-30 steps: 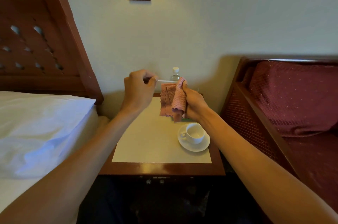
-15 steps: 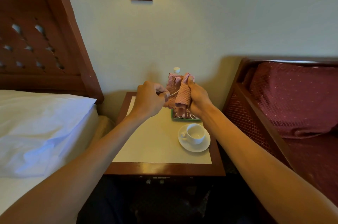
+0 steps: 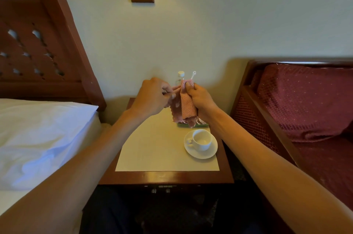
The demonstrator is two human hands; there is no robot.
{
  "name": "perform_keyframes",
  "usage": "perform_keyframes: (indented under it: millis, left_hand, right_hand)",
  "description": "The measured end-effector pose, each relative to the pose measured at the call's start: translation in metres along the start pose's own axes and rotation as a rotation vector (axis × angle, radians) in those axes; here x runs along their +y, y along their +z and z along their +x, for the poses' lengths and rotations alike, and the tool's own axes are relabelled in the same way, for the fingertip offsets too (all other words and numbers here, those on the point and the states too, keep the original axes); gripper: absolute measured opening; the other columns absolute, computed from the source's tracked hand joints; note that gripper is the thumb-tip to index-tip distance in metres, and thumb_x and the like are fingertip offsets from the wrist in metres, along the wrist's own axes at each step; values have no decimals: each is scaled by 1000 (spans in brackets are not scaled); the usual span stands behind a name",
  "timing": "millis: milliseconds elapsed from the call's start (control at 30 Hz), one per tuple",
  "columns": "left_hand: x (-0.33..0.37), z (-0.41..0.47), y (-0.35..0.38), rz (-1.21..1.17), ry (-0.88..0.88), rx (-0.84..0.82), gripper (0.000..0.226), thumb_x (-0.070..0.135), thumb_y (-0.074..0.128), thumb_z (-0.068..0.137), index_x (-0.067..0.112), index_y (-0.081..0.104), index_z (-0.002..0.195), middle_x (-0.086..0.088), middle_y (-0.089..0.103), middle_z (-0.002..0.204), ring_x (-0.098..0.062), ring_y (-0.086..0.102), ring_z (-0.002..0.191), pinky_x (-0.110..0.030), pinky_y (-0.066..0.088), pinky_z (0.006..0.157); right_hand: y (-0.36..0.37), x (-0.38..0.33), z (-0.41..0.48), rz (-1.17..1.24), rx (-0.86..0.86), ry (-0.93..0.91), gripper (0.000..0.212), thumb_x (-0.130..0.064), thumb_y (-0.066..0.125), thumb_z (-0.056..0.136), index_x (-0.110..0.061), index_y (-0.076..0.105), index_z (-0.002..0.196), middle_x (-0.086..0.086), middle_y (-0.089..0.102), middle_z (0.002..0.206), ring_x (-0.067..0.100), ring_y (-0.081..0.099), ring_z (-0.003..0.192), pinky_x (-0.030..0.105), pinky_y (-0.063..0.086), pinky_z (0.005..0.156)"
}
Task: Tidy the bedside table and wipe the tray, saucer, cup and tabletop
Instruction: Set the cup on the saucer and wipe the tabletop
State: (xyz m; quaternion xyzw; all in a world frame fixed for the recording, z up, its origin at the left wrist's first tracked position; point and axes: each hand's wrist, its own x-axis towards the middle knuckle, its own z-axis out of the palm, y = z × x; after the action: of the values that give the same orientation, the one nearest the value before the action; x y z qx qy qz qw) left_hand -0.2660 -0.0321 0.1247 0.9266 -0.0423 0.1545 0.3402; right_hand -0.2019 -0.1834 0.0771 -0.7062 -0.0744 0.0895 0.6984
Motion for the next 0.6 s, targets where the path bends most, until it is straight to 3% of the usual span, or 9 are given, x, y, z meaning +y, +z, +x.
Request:
perform_keyframes:
  millis: [67, 133, 200, 267, 333, 433, 500, 533, 600]
  left_hand:
    - [1, 4, -7, 18, 16, 86, 17, 18, 70, 87, 22, 70, 71, -1, 73, 68, -14, 71, 65, -31, 59, 69]
    - [6, 9, -10, -13, 46, 174, 9, 23, 68, 90, 23, 72, 82, 1, 73, 79, -16, 70, 78, -32, 57, 76]
    - [7, 17, -9, -19, 47, 141, 13, 24, 65, 93, 20, 74, 102, 0, 73, 96, -16, 66, 91, -28, 51, 83]
    - [3, 23, -5, -6, 2, 15, 19, 27, 63, 95, 19, 73, 109, 0, 71, 99, -15, 63, 93, -23, 45, 81]
    - [-1, 22, 0, -51, -61, -89, 10, 24, 67, 94, 19, 75, 95, 2, 70, 84, -12, 62, 78, -20, 44, 70]
    - [-9, 20, 6, -103, -100, -101, 13, 16, 71, 91, 15, 75, 78, 6, 66, 67, -8, 61, 64, -14, 45, 54]
    - [-17, 23, 7, -177, -114, 13, 22, 12, 68, 90, 20, 73, 71, 4, 68, 70, -15, 63, 71, -26, 55, 65]
    - [-21, 23, 7, -230, -132, 76, 24, 11, 66, 90, 22, 72, 70, 2, 68, 71, -17, 62, 73, -33, 56, 71]
    - [-24, 23, 7, -234, -142, 102, 25, 11, 62, 93, 20, 71, 71, -2, 66, 71, -17, 59, 71, -33, 53, 68]
  right_hand:
    - [-6, -1, -2, -199, -51, -67, 42, -36, 43, 105, 0, 64, 103, 23, 73, 93, 35, 70, 78, 48, 58, 76]
    - [-8, -1, -6, -346, -137, -132, 38, -32, 45, 105, -1, 64, 96, 19, 75, 88, 29, 71, 74, 42, 59, 76]
    - [-9, -1, -7, -524, -193, -189, 35, -30, 48, 104, -1, 66, 96, 15, 75, 91, 23, 69, 81, 35, 53, 81]
    - [-10, -2, -9, -664, -217, -211, 31, -33, 52, 102, -7, 68, 100, 11, 73, 96, 25, 65, 89, 38, 50, 84]
    - [-13, -4, -10, -785, -268, -224, 27, -35, 52, 101, -13, 68, 101, 6, 72, 98, 25, 64, 93, 42, 49, 87]
    - [-21, -4, -15, -864, -328, -229, 26, -31, 52, 102, -11, 68, 106, 6, 71, 102, 23, 62, 95, 39, 47, 86]
    - [-27, -5, -17, -893, -349, -231, 26, -29, 51, 103, -11, 69, 106, 6, 71, 102, 21, 62, 94, 36, 48, 87]
    - [-31, -5, -19, -900, -350, -223, 23, -28, 51, 103, -14, 69, 101, 3, 71, 97, 17, 62, 89, 28, 49, 83]
    - [-37, -7, -21, -923, -346, -216, 22, -25, 51, 103, -24, 64, 86, -9, 63, 79, 7, 55, 74, 9, 39, 65]
